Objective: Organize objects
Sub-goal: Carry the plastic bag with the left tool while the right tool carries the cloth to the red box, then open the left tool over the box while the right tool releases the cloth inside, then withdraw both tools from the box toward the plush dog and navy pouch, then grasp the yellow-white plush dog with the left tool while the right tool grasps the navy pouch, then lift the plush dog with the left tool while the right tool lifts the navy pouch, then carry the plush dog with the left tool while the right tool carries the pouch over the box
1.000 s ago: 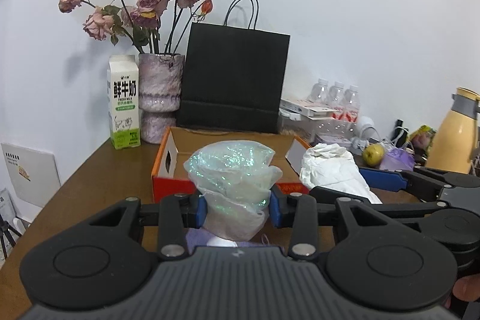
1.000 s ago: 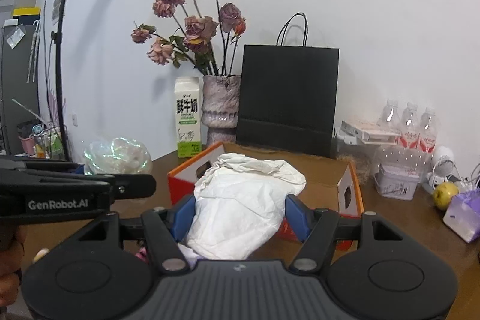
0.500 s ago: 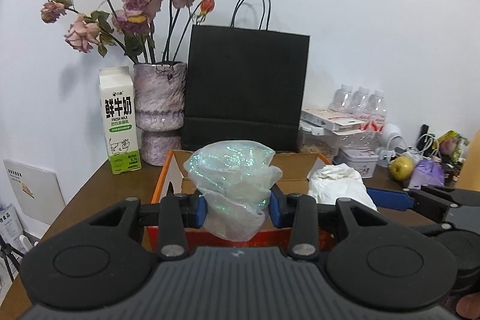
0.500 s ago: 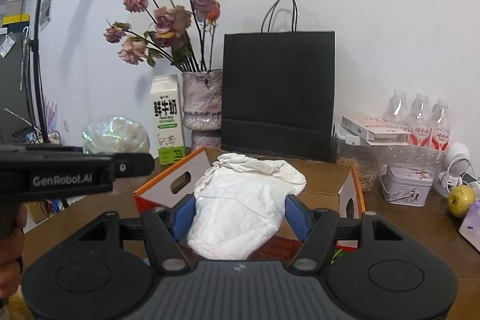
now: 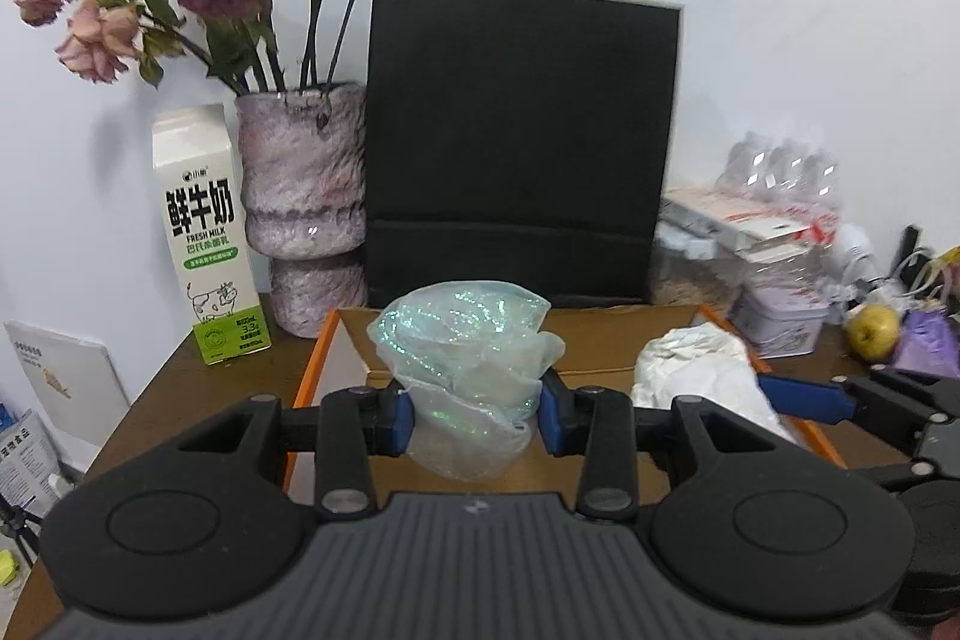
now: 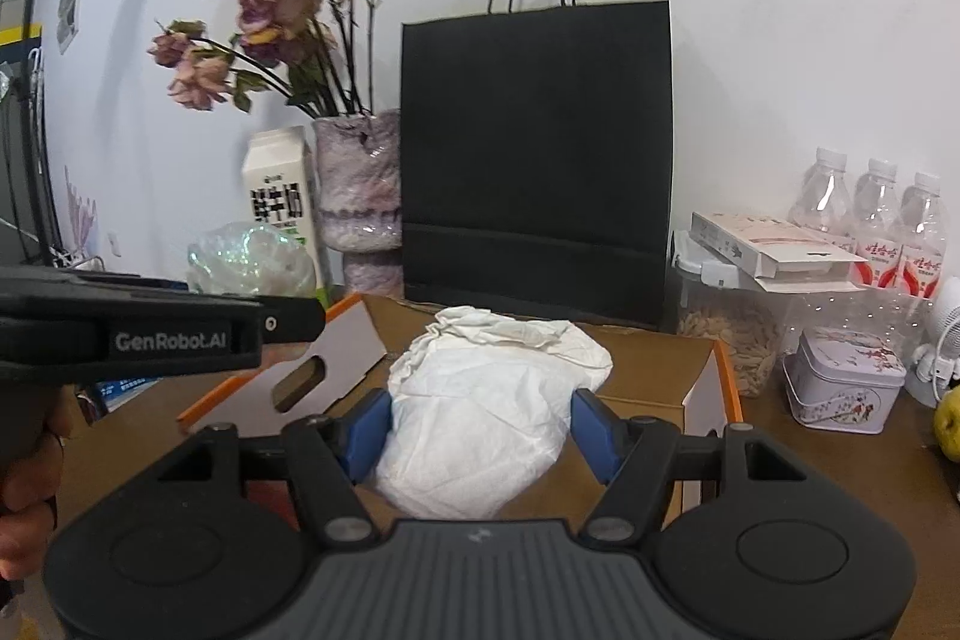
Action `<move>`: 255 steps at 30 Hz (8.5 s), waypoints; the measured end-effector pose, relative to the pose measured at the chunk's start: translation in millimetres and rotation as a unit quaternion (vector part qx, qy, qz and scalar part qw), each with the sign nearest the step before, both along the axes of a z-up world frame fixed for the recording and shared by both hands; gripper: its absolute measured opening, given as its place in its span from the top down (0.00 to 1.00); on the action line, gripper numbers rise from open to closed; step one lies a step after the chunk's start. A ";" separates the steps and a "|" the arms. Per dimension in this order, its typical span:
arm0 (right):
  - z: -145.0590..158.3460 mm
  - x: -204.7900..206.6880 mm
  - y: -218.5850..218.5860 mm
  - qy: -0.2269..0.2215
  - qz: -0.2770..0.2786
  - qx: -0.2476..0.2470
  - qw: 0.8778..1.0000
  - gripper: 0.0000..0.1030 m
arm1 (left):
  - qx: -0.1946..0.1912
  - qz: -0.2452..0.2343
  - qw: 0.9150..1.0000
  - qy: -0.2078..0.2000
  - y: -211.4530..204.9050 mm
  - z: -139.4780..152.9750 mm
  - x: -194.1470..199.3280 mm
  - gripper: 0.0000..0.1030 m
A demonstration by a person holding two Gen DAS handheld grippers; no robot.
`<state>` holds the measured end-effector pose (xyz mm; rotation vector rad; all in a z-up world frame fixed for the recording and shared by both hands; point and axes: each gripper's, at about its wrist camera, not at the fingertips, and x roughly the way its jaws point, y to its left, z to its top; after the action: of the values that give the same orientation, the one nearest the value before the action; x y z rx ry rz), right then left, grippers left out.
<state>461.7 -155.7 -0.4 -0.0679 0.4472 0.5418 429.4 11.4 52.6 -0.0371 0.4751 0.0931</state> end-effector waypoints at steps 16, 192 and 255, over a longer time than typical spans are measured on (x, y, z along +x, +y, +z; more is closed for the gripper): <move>-28.3 56.7 7.8 0.033 -0.039 -0.035 0.998 0.00 | -0.011 0.032 0.999 0.002 21.6 -29.0 60.1 0.00; -86.0 -265.8 -107.0 0.073 -0.114 -0.046 0.990 0.35 | -0.057 -0.016 0.998 0.004 48.3 -97.4 -311.5 0.51; -6.2 -204.4 -36.2 -0.028 -0.033 0.009 0.999 0.37 | -0.037 -0.006 0.997 -0.064 13.6 -16.0 -226.9 0.52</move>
<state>257.3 -191.9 -6.7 -0.0513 0.3882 0.4777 202.5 25.1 36.5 -0.1114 0.3510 0.0603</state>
